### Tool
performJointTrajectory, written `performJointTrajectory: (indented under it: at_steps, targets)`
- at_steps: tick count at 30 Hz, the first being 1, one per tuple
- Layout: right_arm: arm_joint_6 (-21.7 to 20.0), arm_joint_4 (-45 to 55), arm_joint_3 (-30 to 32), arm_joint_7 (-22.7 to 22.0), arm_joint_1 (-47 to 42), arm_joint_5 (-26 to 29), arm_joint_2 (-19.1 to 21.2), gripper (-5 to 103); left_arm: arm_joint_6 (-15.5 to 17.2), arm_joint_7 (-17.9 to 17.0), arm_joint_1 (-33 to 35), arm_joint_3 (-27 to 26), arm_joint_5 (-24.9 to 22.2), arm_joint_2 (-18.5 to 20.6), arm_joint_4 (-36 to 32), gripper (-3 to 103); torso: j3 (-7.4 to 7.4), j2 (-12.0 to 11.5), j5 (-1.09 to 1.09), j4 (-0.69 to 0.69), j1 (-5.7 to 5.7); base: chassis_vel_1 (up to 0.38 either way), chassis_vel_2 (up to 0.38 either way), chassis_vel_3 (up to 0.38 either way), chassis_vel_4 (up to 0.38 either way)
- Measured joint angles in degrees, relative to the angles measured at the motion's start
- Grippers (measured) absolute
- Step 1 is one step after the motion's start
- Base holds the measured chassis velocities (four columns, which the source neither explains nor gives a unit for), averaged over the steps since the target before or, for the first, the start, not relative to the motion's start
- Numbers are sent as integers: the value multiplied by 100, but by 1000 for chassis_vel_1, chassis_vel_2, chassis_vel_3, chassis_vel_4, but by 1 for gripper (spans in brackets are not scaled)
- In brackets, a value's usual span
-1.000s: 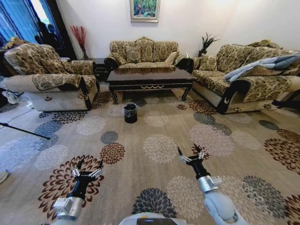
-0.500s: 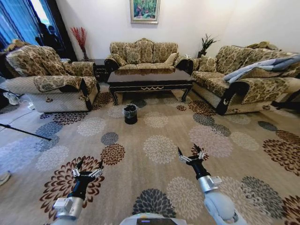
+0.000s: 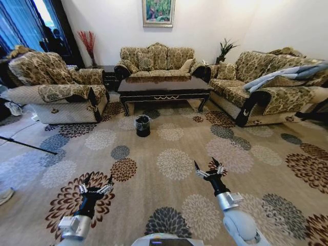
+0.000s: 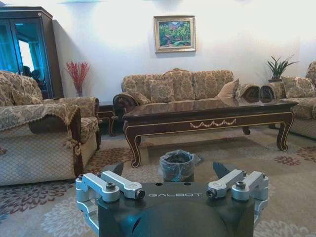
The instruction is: Move to the front of the table and pick up the trash from the floor, then place it into the trash bin.
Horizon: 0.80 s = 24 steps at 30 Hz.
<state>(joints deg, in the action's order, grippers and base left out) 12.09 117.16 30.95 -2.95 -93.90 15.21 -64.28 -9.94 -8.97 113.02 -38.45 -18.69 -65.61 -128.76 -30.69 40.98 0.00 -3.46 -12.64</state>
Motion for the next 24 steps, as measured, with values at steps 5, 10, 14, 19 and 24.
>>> performJointTrajectory:
  at_steps: [5,10,14,19,24]
  targets:
    - [0,0,0,0,0,0,0,100,0,0,0,0,0,0,0,100,-84,138,0,0,-54,0,0,0,0]
    - [0,0,0,0,0,0,0,100,0,0,0,0,0,0,0,100,-162,274,0,0,-113,0,0,0,0]
    - [0,0,0,0,0,0,0,100,0,0,0,0,0,0,0,100,-216,370,0,0,-154,0,0,0,0]
    - [0,1,0,0,0,0,0,100,0,0,0,0,0,0,0,100,-285,491,0,0,-207,0,0,0,0]
    - [0,0,0,0,0,0,0,100,0,0,0,0,-1,0,0,100,-353,616,0,0,-261,0,0,0,0]
